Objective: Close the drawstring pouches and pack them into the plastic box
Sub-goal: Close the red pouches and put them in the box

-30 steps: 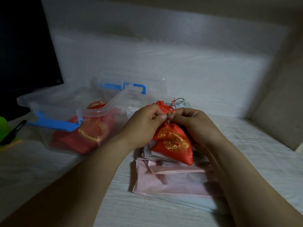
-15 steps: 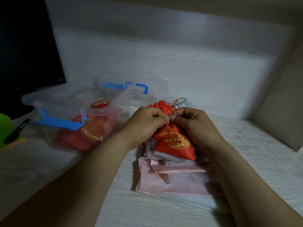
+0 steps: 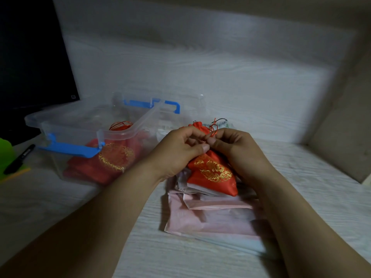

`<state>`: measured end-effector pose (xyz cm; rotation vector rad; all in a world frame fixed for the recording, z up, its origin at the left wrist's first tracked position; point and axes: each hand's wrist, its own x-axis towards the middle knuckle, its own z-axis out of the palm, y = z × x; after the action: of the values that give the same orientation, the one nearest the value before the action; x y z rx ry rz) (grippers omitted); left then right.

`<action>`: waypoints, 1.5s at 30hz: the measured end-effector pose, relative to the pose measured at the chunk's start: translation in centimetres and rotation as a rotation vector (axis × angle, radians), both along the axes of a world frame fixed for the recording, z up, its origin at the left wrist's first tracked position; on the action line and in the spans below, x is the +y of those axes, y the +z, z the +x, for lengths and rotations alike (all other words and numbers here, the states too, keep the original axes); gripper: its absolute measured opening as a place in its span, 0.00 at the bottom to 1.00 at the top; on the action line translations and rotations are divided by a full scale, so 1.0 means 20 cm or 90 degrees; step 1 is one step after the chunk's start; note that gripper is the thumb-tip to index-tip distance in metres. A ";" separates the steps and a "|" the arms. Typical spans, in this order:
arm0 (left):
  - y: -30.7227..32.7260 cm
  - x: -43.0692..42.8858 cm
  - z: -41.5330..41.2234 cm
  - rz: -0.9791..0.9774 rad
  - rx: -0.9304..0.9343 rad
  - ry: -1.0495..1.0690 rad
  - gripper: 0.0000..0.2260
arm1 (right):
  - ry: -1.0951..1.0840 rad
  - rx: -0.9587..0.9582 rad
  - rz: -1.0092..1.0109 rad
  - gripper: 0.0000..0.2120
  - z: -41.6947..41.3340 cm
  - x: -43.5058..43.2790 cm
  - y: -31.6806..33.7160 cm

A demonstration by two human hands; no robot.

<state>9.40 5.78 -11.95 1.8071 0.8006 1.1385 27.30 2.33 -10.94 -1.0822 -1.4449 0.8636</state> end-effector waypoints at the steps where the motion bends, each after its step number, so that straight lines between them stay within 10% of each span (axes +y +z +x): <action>1: 0.00 0.00 0.00 0.001 0.000 -0.004 0.06 | 0.003 -0.006 0.005 0.12 0.00 0.00 0.00; 23: -0.03 -0.02 0.03 0.193 0.193 0.141 0.15 | -0.149 -0.430 0.298 0.05 -0.07 -0.01 -0.05; 45: -0.03 0.02 -0.01 -0.074 -0.112 -0.137 0.09 | -0.074 -0.141 0.231 0.08 -0.07 -0.02 -0.02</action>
<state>9.11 6.09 -12.59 1.6281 0.5445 1.0703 25.87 1.98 -11.39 -0.9944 -1.6278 0.3863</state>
